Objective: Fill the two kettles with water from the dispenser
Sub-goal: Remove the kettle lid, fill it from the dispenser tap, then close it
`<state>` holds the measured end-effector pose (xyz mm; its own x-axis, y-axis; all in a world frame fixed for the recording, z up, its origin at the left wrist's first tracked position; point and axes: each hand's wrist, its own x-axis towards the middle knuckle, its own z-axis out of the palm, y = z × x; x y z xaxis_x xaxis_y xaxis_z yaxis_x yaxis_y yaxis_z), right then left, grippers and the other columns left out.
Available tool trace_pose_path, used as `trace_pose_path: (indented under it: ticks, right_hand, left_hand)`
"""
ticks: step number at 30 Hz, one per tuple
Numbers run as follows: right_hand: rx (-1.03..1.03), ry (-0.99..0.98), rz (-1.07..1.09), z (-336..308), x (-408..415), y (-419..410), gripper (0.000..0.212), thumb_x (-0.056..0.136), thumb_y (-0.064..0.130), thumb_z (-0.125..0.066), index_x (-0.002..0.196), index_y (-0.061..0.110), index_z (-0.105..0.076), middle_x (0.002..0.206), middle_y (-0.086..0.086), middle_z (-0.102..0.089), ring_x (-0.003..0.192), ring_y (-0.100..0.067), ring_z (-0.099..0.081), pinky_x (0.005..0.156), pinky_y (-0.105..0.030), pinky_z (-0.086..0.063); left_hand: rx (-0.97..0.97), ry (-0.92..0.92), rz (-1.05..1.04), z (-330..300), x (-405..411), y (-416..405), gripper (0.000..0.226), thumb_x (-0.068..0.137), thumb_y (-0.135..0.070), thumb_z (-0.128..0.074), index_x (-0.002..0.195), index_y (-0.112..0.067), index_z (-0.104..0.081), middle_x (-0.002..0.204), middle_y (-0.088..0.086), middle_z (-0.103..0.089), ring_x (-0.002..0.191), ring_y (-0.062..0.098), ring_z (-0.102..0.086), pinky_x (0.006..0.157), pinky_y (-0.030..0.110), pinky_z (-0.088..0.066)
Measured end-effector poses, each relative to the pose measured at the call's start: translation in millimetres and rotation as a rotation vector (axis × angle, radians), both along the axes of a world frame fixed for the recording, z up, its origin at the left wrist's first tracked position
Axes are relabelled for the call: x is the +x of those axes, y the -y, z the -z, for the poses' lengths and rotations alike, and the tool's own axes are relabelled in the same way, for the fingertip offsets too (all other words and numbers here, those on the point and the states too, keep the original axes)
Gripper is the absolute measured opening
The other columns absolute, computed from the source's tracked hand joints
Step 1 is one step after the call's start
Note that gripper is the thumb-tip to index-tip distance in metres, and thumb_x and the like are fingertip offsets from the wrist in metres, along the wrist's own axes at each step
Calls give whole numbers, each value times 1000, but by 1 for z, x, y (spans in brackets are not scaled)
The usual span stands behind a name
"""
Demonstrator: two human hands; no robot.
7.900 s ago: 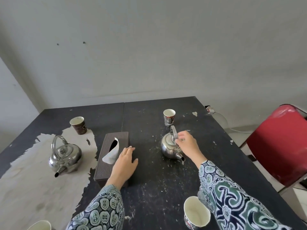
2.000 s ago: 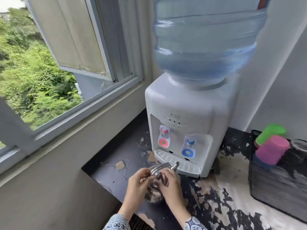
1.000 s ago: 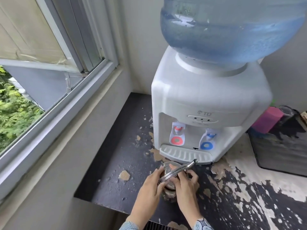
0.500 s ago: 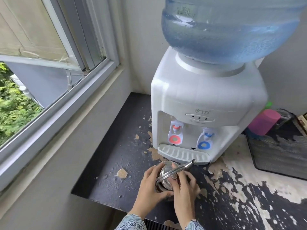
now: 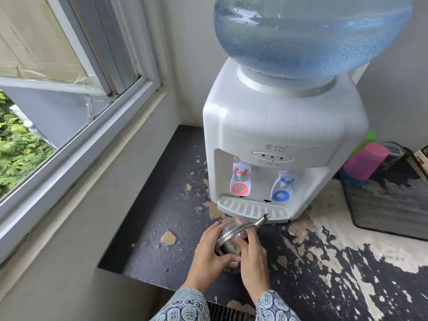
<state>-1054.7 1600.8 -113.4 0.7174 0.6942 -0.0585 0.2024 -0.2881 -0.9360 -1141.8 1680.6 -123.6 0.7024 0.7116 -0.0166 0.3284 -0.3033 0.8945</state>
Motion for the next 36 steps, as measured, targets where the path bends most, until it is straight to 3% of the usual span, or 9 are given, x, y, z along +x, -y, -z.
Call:
trace_pose_path:
  ticks: [7,12,16,19,21,25,27,30,36]
  right_hand:
    - [12,41,4,0,1,1,29,90,8,-52,117,19,-53,103,-10,-62,85,-18,-58,80,-44,-53]
    - [11,111,-17,4,2,2,29,89,8,-55,116,16,-54,111,0,-59,102,-14,-58,86,-22,-44]
    - [-10,226,-69,6,0,3,39,87,1,-55,124,15,-51,118,3,-50,112,-11,-55,90,-14,-43]
    - [-20,295,-175,4,-1,3,49,89,7,-54,134,23,-42,128,3,-43,116,2,-47,95,-22,-47]
    - [-78,356,-195,5,1,2,47,87,14,-58,132,17,-46,129,-5,-50,125,-15,-45,101,-36,-45]
    - [-121,390,-158,4,5,1,24,85,17,-61,105,4,-58,113,-10,-60,118,-28,-53,95,-38,-48]
    - [-102,397,-153,5,4,1,27,85,16,-62,109,6,-57,120,-9,-57,120,-25,-51,92,-34,-50]
    - [-29,420,-135,6,1,1,40,81,6,-65,120,7,-56,131,-11,-53,125,-15,-42,101,-44,-46]
    - [-63,498,-169,8,5,2,43,79,5,-68,121,5,-57,126,-13,-59,122,-20,-50,103,-46,-43]
  left_hand:
    - [12,12,7,3,0,0,77,57,-37,-83,118,-51,-39,124,-38,-37,123,-27,-21,95,-8,-16]
    - [-22,-4,88,2,-4,-4,81,57,-47,-82,123,-53,-35,132,-36,-36,130,-20,-19,103,-1,-20]
    - [-168,9,111,-1,-13,-14,98,55,-44,-85,136,-41,-30,137,-28,-41,126,-14,-37,100,4,-31]
    - [-166,-12,146,-8,-16,-21,84,68,-50,-72,139,-34,-31,138,-22,-42,126,-13,-37,105,12,-31]
    - [-107,-66,169,-12,-15,-22,70,74,-55,-60,135,-40,-31,133,-28,-40,121,-20,-36,100,2,-28]
    - [-91,-99,148,-11,-13,-17,57,81,-57,-48,133,-40,-34,132,-28,-42,122,-14,-38,96,1,-27]
    - [-133,-71,94,-7,-11,-16,52,86,-51,-46,135,-35,-36,136,-21,-44,126,-6,-39,99,11,-29]
    - [-259,31,-26,-6,-6,-14,46,91,-39,-49,135,-30,-38,136,-13,-49,126,1,-44,105,22,-34]
    - [-521,190,-152,-10,5,-21,47,94,-14,-49,137,-25,-34,127,-2,-53,116,3,-51,82,6,-45]
